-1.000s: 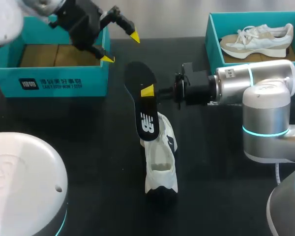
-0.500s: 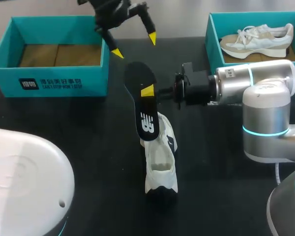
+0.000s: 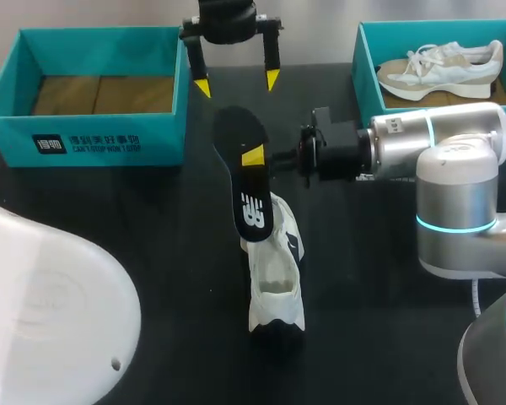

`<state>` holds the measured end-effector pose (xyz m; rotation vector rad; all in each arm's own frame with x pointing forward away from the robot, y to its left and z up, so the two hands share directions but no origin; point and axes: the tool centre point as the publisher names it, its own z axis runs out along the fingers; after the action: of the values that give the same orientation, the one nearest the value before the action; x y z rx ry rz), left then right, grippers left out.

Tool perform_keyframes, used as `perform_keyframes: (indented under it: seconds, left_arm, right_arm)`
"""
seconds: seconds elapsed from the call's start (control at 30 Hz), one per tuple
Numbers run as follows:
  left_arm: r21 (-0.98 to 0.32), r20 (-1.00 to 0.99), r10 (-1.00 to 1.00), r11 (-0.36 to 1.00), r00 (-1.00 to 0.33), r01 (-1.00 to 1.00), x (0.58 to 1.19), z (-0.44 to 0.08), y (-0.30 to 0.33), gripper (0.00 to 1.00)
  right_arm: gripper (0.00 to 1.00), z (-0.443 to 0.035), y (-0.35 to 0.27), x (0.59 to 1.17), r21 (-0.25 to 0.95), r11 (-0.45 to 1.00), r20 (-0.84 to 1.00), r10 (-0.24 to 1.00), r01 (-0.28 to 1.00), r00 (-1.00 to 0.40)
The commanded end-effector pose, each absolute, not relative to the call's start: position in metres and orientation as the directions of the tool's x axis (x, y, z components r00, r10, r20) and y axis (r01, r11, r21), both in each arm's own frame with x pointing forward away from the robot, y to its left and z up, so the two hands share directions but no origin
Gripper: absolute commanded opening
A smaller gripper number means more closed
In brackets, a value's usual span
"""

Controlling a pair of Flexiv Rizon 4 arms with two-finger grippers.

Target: Take the shoe out of the shoebox, open the shoe tongue, remove and reinsert the insole, then place the shoe into the shoebox

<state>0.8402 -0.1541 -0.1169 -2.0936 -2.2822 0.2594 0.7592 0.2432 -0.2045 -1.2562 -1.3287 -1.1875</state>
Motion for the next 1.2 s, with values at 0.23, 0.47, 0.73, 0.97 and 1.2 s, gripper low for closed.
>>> perform_keyframes:
  seconds: [0.23,0.47,0.73,0.97,1.2]
  left_arm:
    - [-0.150,-0.545,0.827,0.066,-0.138,0.986,0.826,-0.126,-0.118,1.00]
    - [-0.070,-0.822,0.562,0.055,-0.088,0.996,0.811,-0.137,-0.101,1.00]
    - [-0.049,-0.935,0.346,0.093,-0.078,0.994,0.803,-0.147,-0.095,1.00]
    - [-0.026,-0.970,0.237,0.089,-0.046,0.996,0.797,-0.145,-0.096,1.00]
    - [-0.026,-0.970,0.237,0.089,-0.046,0.996,0.797,-0.145,-0.096,1.00]
  right_arm:
    - [0.00,-0.205,0.245,0.758,0.050,0.009,0.993,0.108,0.999,-0.051]
    - [0.00,-0.205,0.245,0.758,0.050,0.009,0.993,0.108,0.999,-0.051]
    - [0.00,-0.205,0.245,0.758,0.050,0.009,0.993,0.108,0.999,-0.051]
    - [0.00,-0.205,0.245,0.758,0.050,0.009,0.993,0.108,0.999,-0.051]
    - [0.00,-0.205,0.245,0.758,0.050,0.009,0.993,0.108,0.999,-0.051]
